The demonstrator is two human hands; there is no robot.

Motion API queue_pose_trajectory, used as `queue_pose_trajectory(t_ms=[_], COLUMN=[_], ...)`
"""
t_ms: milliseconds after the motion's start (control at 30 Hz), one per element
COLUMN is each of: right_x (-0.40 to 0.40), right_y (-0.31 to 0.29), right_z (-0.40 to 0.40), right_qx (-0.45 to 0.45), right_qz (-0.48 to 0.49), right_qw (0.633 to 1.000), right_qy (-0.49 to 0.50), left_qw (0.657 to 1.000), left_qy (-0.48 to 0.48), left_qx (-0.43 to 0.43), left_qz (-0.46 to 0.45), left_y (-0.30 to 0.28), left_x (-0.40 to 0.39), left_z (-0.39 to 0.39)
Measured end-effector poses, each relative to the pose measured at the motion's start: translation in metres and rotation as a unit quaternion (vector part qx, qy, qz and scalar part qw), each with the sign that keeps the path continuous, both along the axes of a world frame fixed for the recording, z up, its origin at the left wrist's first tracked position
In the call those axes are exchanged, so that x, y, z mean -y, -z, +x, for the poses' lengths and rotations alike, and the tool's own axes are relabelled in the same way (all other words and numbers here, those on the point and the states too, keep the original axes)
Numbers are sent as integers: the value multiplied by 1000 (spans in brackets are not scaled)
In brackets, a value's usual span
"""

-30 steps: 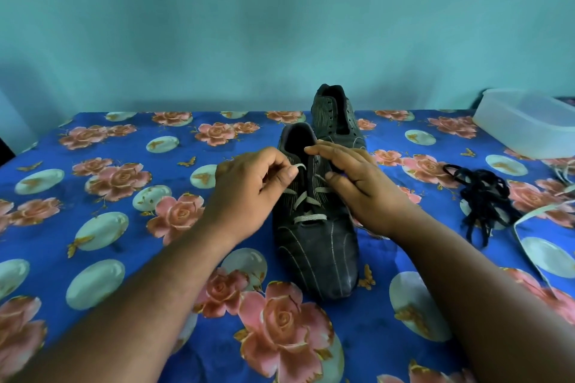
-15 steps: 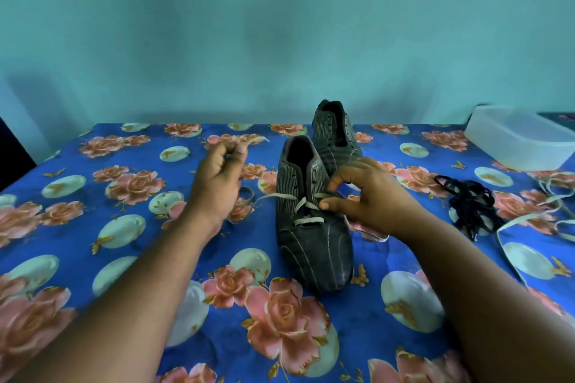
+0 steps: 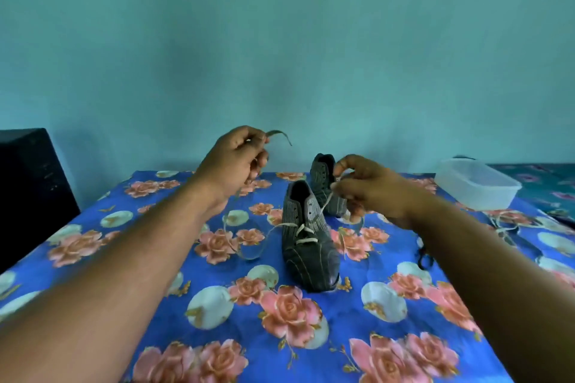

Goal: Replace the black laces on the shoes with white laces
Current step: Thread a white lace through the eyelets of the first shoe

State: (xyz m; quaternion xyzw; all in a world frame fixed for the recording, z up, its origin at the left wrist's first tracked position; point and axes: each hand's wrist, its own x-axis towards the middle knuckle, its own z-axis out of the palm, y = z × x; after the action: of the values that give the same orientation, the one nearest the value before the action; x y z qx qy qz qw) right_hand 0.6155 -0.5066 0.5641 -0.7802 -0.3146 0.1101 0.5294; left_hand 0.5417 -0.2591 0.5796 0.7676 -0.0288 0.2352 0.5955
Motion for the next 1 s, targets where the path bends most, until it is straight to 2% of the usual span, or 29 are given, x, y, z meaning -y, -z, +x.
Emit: queue_pose_trajectory(t_ms=[233, 433, 600, 733, 833, 1000], right_x=[9, 8, -2, -8, -8, -5], right_y=[-128, -199, -219, -216, -214, -212], right_z=[-56, -99, -122, -129, -131, -133], right_qx=[34, 22, 8, 88, 149, 197], right_qz=[56, 175, 164, 115, 113, 155], right_qw=[998, 984, 986, 989, 980, 961], right_qy=[20, 7, 21, 35, 69, 116], left_qw=[992, 980, 974, 969, 966, 965], left_qy=[35, 31, -3, -38, -52, -62], left_qx=[111, 189, 225, 229, 235, 241], left_qz=[-37, -56, 10, 83, 90, 83], left_y=[-100, -169, -216, -231, -234, -233], left_x=[36, 63, 74, 81, 84, 83], left_z=[-46, -83, -100, -105, -109, -109])
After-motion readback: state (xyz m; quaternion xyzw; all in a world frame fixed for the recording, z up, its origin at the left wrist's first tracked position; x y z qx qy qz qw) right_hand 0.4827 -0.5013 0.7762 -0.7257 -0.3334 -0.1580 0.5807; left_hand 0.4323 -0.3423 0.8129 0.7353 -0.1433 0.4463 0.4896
